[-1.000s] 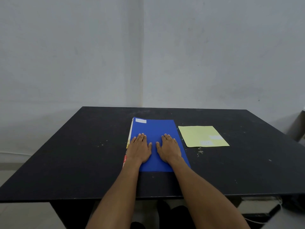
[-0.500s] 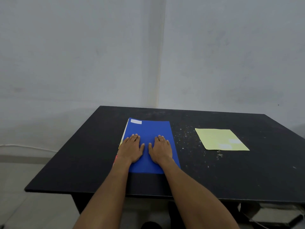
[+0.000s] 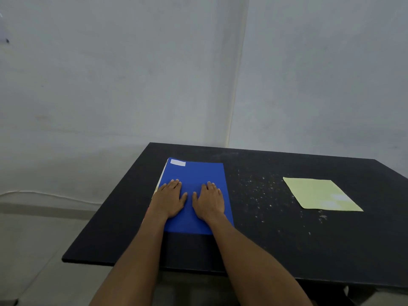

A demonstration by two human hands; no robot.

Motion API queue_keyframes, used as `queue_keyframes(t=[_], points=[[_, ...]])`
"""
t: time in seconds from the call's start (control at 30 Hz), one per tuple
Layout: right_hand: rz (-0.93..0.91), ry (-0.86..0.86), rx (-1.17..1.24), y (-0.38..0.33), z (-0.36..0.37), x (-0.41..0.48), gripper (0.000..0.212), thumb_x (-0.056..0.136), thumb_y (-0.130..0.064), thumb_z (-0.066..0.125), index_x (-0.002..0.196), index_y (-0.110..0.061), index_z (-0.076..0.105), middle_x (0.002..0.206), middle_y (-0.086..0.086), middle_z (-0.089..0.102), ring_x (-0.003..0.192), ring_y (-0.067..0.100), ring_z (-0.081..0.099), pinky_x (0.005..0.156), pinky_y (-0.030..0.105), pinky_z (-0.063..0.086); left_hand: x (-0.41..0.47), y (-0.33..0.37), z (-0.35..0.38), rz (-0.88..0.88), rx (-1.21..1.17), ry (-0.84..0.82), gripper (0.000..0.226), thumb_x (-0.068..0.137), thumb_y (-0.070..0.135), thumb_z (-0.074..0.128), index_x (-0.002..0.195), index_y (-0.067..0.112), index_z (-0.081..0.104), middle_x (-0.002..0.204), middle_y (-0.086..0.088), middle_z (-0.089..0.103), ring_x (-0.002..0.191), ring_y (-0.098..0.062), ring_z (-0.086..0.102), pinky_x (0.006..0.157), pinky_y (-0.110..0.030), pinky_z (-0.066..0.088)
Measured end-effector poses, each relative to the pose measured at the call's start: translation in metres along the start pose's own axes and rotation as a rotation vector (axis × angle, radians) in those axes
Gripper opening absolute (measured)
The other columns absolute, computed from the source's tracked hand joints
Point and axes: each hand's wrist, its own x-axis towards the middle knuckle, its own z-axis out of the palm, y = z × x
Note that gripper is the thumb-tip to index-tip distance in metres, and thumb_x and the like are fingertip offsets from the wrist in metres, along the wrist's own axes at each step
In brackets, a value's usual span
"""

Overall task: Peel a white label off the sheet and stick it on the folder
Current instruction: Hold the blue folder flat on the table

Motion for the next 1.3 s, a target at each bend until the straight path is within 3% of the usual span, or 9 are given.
queue_keyframes(t=[0.77, 1.3], points=[[-0.026, -0.002, 0.042, 0.001, 0.018, 0.158, 0.061, 0.1, -0.037, 0.034, 0.148, 0.0, 0.026, 0.158, 0.015, 0.027, 0.147, 0.027, 0.022, 0.123, 0.039, 0.016, 0.146, -0.059, 0.012, 0.009, -0.005, 0.006, 0.06, 0.103, 0.042, 0.035, 0.152, 0.008, 0.031, 0.16, -0.006, 0.03, 0.15, -0.02, 0.023, 0.122, -0.037, 0.017], [-0.043, 0.009, 0.072, 0.005, 0.01, 0.166, 0.06, 0.102, -0.038, 0.034, 0.148, -0.001, 0.026, 0.158, 0.015, 0.026, 0.148, 0.027, 0.02, 0.123, 0.039, 0.016, 0.157, -0.057, 0.01, -0.008, -0.012, 0.009, 0.06, 0.104, 0.04, 0.032, 0.154, 0.006, 0.024, 0.163, -0.007, 0.023, 0.152, -0.02, 0.015, 0.123, -0.039, 0.015]])
